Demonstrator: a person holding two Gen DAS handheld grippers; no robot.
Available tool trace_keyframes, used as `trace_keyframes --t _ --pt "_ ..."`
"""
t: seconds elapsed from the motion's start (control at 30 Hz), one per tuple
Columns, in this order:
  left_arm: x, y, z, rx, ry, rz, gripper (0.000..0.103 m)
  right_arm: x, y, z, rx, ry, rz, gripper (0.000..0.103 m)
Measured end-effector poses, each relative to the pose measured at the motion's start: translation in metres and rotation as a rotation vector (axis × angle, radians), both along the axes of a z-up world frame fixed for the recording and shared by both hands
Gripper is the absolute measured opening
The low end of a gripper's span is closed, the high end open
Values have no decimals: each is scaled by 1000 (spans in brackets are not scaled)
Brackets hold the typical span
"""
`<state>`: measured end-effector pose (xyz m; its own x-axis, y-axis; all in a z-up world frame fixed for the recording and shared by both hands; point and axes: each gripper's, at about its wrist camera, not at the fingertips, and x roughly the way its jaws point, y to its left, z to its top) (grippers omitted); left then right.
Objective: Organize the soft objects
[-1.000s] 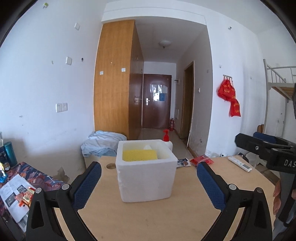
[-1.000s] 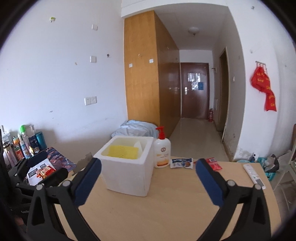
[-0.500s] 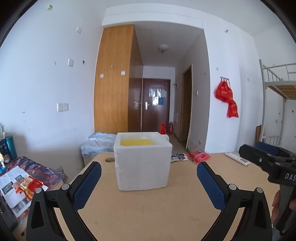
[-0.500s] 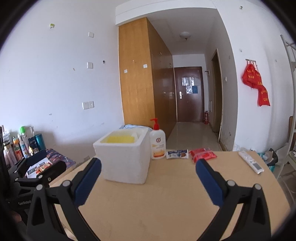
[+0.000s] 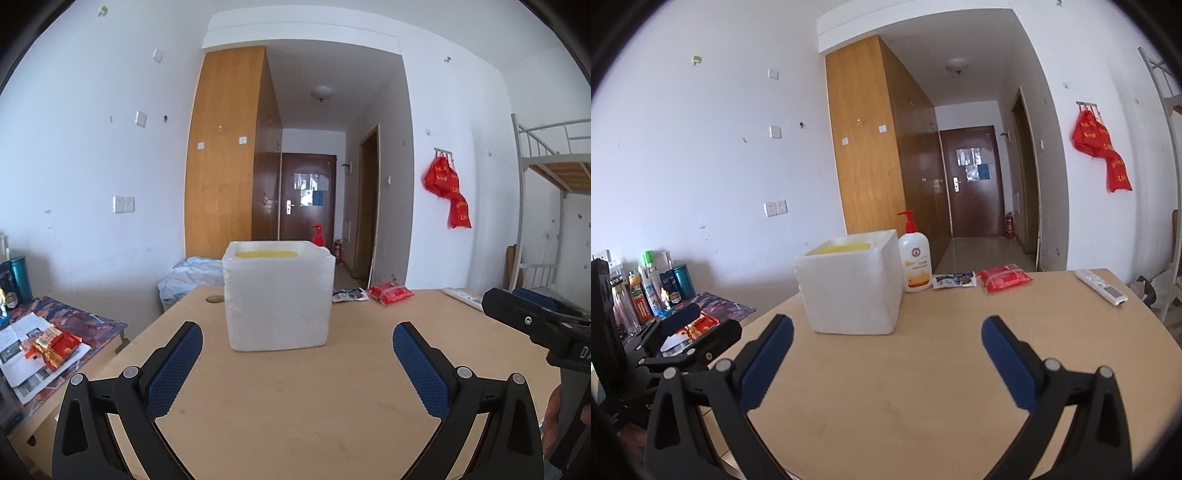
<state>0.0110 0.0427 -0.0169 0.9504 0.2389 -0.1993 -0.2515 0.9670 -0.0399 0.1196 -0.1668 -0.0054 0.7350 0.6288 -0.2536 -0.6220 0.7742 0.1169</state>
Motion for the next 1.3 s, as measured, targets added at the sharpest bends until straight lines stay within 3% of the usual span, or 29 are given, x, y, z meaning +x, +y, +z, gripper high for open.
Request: trace_keyframes --t 1.3 --pt "-1 -10 1 -17 34 -29 103 -8 -9 2 -4 4 2 103"
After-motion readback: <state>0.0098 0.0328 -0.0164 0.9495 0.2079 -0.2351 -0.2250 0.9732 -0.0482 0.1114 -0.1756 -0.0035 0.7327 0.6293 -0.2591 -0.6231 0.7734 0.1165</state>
